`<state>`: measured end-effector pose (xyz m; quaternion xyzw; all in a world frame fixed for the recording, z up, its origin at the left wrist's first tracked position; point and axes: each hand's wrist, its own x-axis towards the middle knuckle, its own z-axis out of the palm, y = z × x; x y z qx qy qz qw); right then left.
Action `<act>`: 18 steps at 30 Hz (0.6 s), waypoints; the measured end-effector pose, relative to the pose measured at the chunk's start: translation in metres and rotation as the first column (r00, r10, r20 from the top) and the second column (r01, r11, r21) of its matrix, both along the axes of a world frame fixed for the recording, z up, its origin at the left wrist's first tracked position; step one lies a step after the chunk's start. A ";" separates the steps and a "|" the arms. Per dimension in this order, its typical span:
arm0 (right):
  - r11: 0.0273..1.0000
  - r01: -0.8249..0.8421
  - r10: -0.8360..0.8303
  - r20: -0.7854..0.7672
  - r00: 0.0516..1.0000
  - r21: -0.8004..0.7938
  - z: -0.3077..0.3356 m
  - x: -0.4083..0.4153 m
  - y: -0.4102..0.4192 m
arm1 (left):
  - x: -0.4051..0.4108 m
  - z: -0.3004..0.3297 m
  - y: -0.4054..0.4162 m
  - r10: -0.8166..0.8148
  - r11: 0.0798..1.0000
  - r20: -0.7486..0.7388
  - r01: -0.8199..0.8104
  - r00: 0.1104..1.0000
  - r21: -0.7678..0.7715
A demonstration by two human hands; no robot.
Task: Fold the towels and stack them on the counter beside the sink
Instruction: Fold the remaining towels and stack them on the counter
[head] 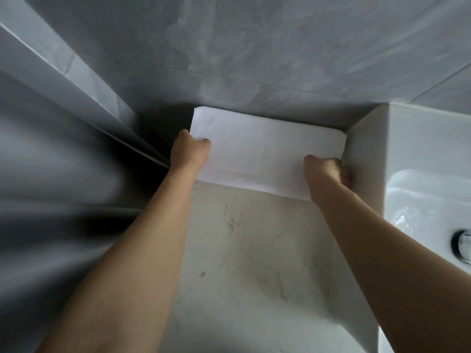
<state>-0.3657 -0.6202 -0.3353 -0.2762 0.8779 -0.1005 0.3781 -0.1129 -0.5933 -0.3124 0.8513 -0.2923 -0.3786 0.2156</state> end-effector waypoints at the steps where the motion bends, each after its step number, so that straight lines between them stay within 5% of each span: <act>1: 1.000 0.007 -0.006 -0.049 0.999 0.021 0.008 0.004 0.000 | 0.002 -0.003 -0.001 -0.001 1.000 0.021 0.001 1.000 -0.013; 6: 0.994 -0.104 0.096 -0.230 0.969 -0.023 0.007 -0.004 0.000 | 0.000 -0.005 -0.003 0.020 0.996 0.001 -0.020 1.000 -0.090; 13: 0.999 -0.024 0.021 -0.073 0.997 -0.038 0.004 0.001 0.002 | -0.022 0.013 0.006 -0.216 0.970 0.240 0.236 0.946 -0.059; 18: 0.932 -0.336 0.320 -0.122 0.939 -0.137 0.044 0.003 0.027 | -0.045 0.043 0.025 -0.281 0.916 0.398 0.368 0.873 -0.161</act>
